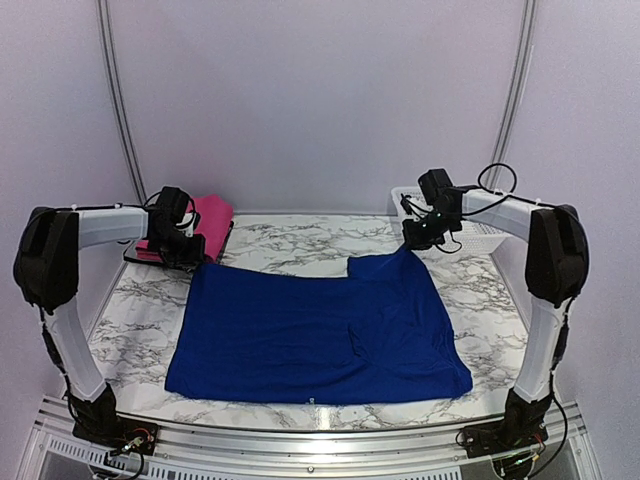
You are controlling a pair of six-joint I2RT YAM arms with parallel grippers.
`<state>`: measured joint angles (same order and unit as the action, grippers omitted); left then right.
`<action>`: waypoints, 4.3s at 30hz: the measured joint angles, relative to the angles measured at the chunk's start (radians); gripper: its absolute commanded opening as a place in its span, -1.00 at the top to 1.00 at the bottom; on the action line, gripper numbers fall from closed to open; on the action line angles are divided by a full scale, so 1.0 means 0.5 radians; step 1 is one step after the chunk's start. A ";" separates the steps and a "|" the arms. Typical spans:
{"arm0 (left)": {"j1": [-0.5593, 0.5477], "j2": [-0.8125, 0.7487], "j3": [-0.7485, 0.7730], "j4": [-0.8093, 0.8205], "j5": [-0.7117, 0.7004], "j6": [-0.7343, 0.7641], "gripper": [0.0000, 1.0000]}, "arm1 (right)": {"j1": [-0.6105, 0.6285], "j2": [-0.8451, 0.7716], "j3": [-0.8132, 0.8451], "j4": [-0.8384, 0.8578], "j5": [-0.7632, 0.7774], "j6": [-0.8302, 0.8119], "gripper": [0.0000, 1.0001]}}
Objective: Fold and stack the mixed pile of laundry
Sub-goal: Pick up the 1/3-folded T-shirt from the center of the board, then fold the 1/3-folded T-shirt at the center of the board, then adjust the rectangle-folded T-shirt at the center of the board.
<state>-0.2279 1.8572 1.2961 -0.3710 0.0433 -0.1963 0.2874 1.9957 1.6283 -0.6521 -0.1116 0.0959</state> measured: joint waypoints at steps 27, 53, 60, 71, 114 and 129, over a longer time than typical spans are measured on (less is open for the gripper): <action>0.000 -0.407 -0.832 0.038 0.228 -0.276 1.00 | -0.008 -0.599 -1.389 0.333 -0.387 0.333 1.00; 0.040 -0.591 -0.361 -0.126 0.105 -0.257 1.00 | -0.090 -0.752 -0.817 0.089 -0.328 0.196 1.00; 0.047 -0.766 -0.517 -0.174 0.106 -0.237 1.00 | -0.090 -1.003 -1.022 0.046 -0.364 0.218 1.00; 0.047 -0.710 -0.951 -0.132 0.190 -0.378 1.00 | -0.090 -1.056 -1.588 0.172 -0.441 0.327 1.00; -0.899 0.294 0.568 0.111 0.459 -0.260 -0.37 | -0.323 -0.420 -0.964 0.204 -0.684 0.152 0.17; -0.906 0.302 0.427 0.124 0.417 -0.279 -0.36 | -0.324 -0.407 -0.958 0.244 -0.703 0.148 0.15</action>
<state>-0.6807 2.0083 1.5097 -0.3088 0.2516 -0.3359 0.1253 1.7920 1.1496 -0.5301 -0.4629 0.1699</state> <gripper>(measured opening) 0.684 0.425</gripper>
